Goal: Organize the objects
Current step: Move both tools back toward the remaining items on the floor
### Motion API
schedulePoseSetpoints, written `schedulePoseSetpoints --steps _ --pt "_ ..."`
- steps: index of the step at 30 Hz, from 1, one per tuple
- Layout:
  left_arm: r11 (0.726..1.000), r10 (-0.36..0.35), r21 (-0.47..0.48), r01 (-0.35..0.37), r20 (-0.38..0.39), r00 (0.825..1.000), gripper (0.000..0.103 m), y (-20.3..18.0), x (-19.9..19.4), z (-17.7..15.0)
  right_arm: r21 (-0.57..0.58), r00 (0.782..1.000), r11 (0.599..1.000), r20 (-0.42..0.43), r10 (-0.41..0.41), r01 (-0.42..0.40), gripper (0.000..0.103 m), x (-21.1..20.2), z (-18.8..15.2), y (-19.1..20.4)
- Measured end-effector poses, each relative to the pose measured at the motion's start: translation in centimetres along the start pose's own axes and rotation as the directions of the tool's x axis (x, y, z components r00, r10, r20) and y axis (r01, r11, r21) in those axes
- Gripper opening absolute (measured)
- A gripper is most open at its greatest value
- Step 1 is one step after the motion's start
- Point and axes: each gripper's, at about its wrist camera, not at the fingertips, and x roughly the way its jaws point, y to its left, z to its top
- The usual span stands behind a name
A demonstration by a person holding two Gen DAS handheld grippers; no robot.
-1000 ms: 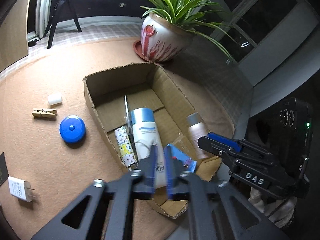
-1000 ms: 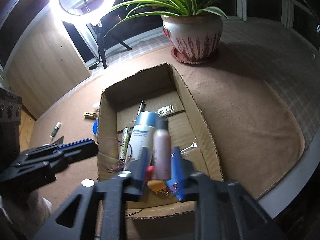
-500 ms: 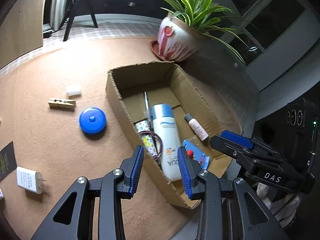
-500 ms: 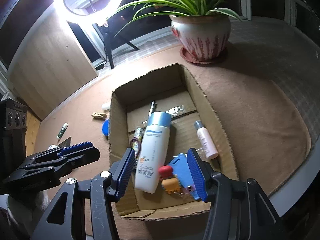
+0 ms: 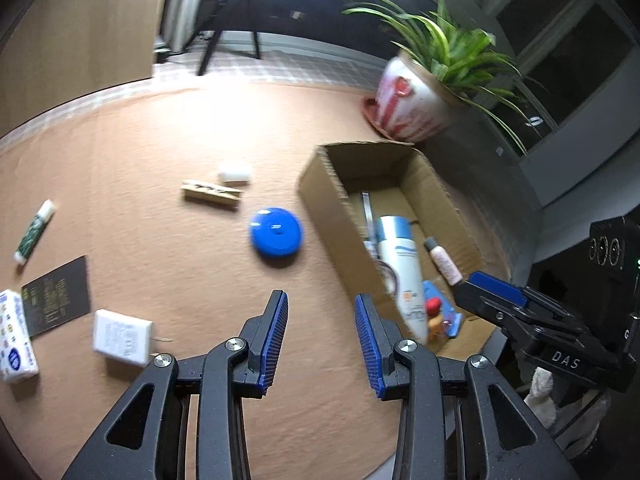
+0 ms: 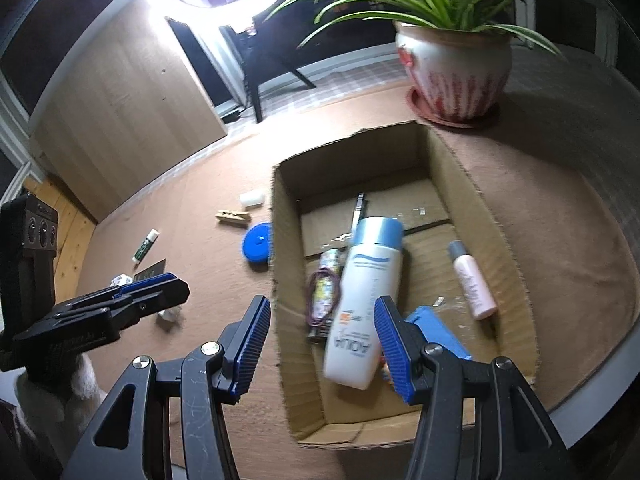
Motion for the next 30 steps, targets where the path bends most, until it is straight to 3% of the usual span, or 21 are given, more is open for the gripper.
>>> schedulePoseSetpoints --steps 9,22,30 --pt "0.993 0.072 -0.091 -0.070 0.020 0.997 0.038 6.4 -2.2 -0.5 -0.087 0.999 0.996 -0.015 0.034 -0.035 0.050 1.6 1.1 4.5" --pt "0.961 0.190 -0.216 -0.176 0.046 0.981 0.038 16.3 -4.6 0.8 -0.233 0.995 0.971 -0.091 0.042 -0.063 0.050 8.2 5.7 10.8" --pt "0.932 0.285 -0.241 -0.270 0.030 0.958 0.038 21.0 -4.2 2.8 -0.241 0.990 0.969 -0.140 0.017 -0.051 0.050 12.9 8.0 11.6"
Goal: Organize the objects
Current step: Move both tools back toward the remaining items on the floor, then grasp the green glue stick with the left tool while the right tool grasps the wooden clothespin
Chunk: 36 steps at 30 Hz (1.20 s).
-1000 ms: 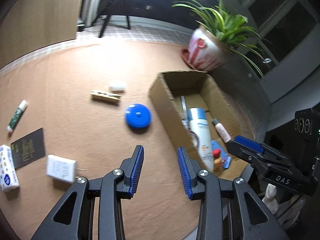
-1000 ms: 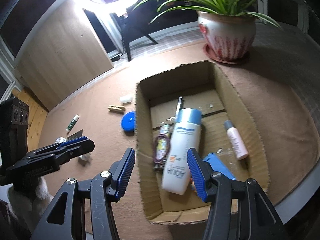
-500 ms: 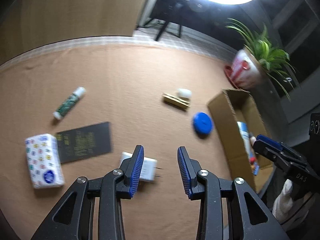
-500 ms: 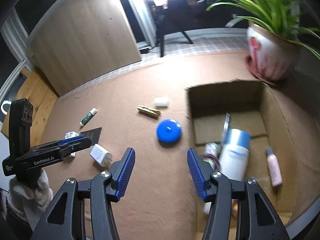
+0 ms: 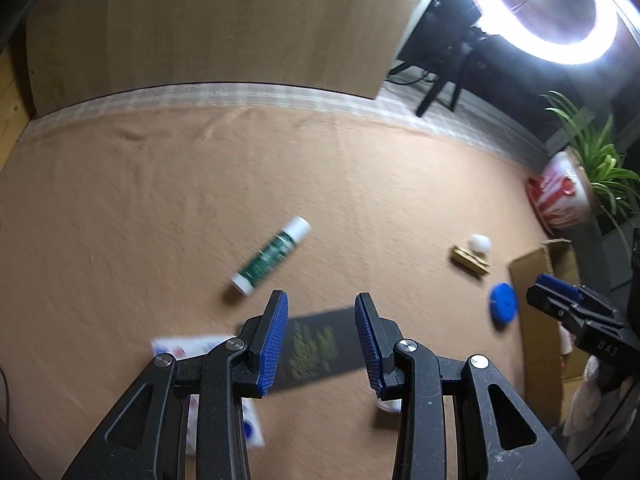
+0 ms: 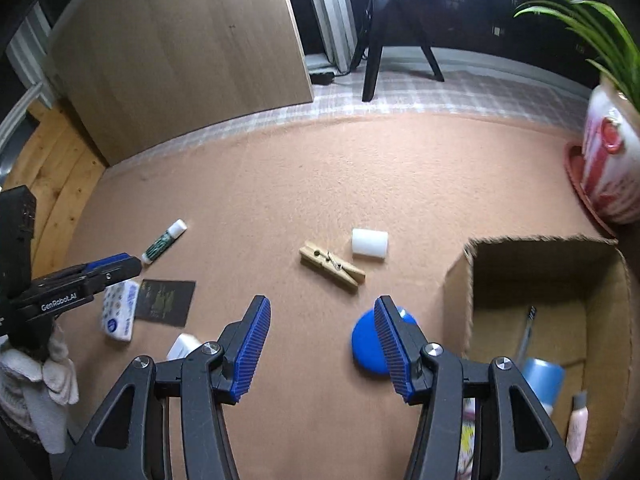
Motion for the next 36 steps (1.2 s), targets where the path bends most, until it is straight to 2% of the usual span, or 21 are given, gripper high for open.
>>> schedulePoseSetpoints --steps 3,9,17,22,32,36 --pt "0.999 0.032 0.003 -0.032 -0.007 0.999 0.038 0.5 1.1 0.9 0.036 1.000 0.999 -0.017 0.003 -0.002 0.047 1.4 1.1 -0.9" --pt "0.999 0.050 -0.003 -0.050 -0.028 0.998 0.038 1.3 2.8 2.2 0.080 0.998 0.996 -0.055 0.030 -0.025 0.040 3.4 2.4 -1.6" --pt "0.996 0.084 0.022 -0.083 -0.038 0.996 0.038 1.5 3.7 3.0 0.081 0.994 0.996 -0.096 0.049 -0.041 0.040 5.3 3.0 -1.2" --pt "0.994 0.107 0.029 -0.106 -0.046 0.993 0.038 1.8 4.3 3.3 0.061 0.994 0.998 -0.101 0.031 -0.025 0.040 5.8 3.0 -0.8" --pt "0.995 0.095 0.032 -0.093 -0.078 0.992 0.038 1.1 5.9 3.5 0.026 0.987 1.000 -0.159 0.016 -0.012 0.040 7.4 2.8 0.0" --pt "0.995 0.092 0.055 -0.088 -0.083 0.992 0.027 0.7 6.1 3.3 0.010 0.987 1.000 -0.162 -0.001 0.002 0.040 7.4 2.5 0.6"
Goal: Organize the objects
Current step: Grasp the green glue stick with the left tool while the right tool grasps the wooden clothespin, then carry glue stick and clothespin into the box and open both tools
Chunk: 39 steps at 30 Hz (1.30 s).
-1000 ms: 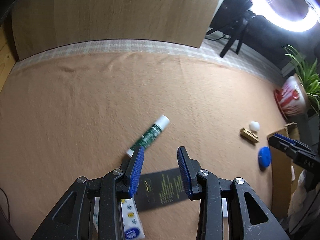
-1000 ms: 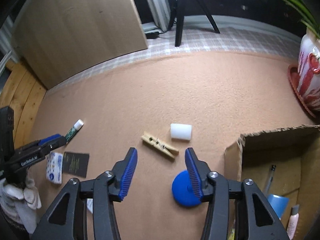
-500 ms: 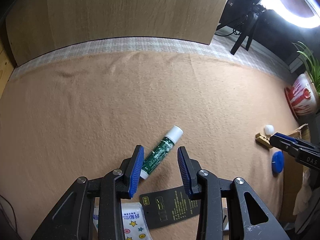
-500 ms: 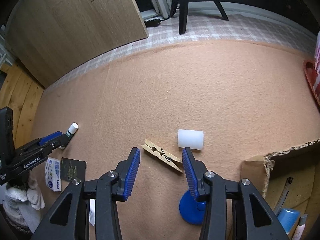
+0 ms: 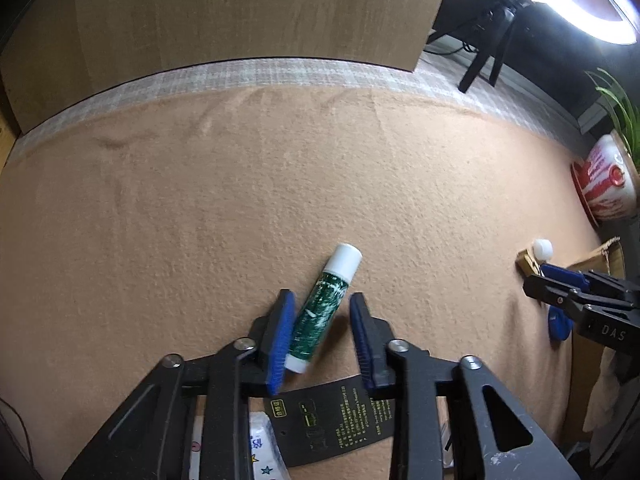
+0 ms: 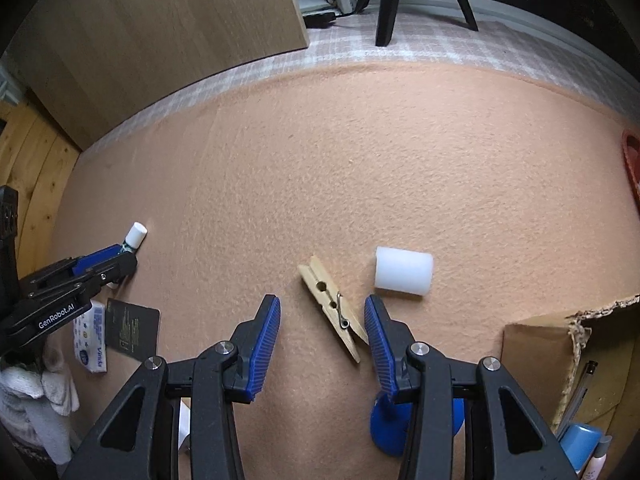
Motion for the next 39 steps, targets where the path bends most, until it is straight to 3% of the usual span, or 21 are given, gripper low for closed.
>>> schedulePoseSetpoints --steps 2,5,11,21,29,39 --pt "1.000 -0.011 0.003 0.011 -0.005 1.000 0.023 -0.1 0.1 0.0 -0.004 1.000 1.000 0.001 -0.008 0.008 0.039 0.0 -0.3 0.3" --pt "1.000 -0.026 0.004 0.026 -0.008 1.000 0.017 -0.2 -0.1 -0.4 -0.013 1.000 1.000 0.006 -0.010 0.011 0.026 0.0 -0.8 0.5" --pt "0.999 -0.037 -0.026 0.038 0.006 0.999 0.016 -0.5 -0.1 -1.1 0.018 1.000 1.000 0.018 0.014 -0.015 0.012 -0.4 -1.6 0.1" --pt "0.990 -0.103 -0.092 0.103 0.005 0.995 0.016 -0.5 -1.3 -4.0 0.046 0.998 0.998 0.044 0.052 -0.054 0.011 -2.1 -3.7 -0.1" --pt "0.985 -0.135 -0.105 0.139 0.046 0.990 0.016 -1.0 -4.5 -6.2 0.066 0.987 0.992 0.126 0.103 -0.112 0.011 -6.7 -6.4 -0.9" --pt "0.977 -0.209 -0.014 0.211 0.095 0.973 0.016 -7.0 -8.3 -7.5 0.089 0.971 0.992 0.230 0.072 -0.095 0.011 -13.2 -10.7 -4.4"
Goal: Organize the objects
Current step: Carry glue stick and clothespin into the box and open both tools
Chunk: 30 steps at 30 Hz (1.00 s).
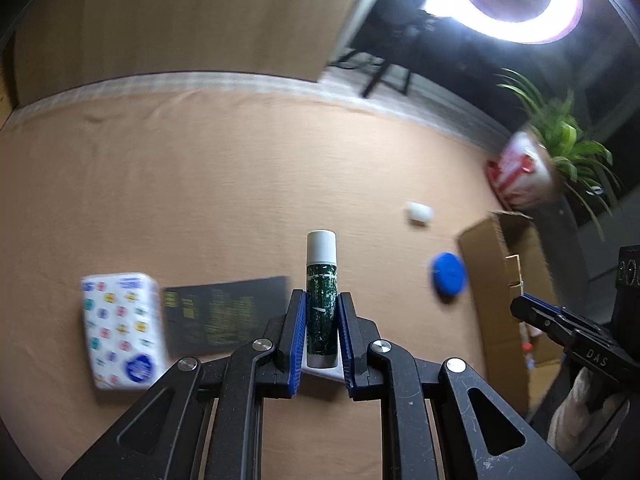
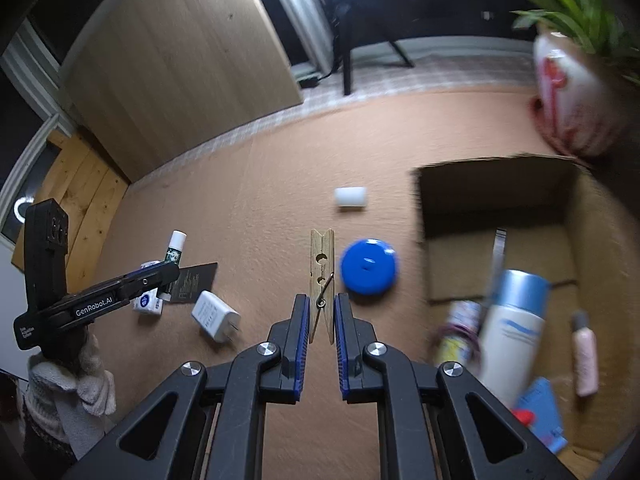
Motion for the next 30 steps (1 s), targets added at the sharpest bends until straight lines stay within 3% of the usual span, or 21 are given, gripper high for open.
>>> schedulePoseSetpoints --steps 8,16,22,30 --pt "0.988 -0.094 0.119 0.097 -0.028 0.995 0.016 -8.4 0.8 -1.6 0.062 0.994 0.994 0.044 -0.097 0.094 0.011 -4.6 -2.8 -5.3" --pt "0.959 -0.158 0.224 0.172 -0.077 0.984 0.016 -16.4 3.0 -2.8 0.119 0.988 0.982 0.039 -0.152 0.146 0.011 -6.4 -5.1 -9.3" --pt "0.942 -0.174 0.273 0.196 -0.103 0.979 0.016 -21.0 4.6 -3.6 0.145 0.986 0.977 0.031 -0.163 0.157 0.011 -6.8 -6.1 -11.2" --pt "0.930 -0.152 0.318 0.182 -0.117 0.981 0.016 -24.3 6.4 -4.3 0.147 0.987 0.977 0.022 -0.162 0.157 0.011 -6.7 -6.8 -11.7"
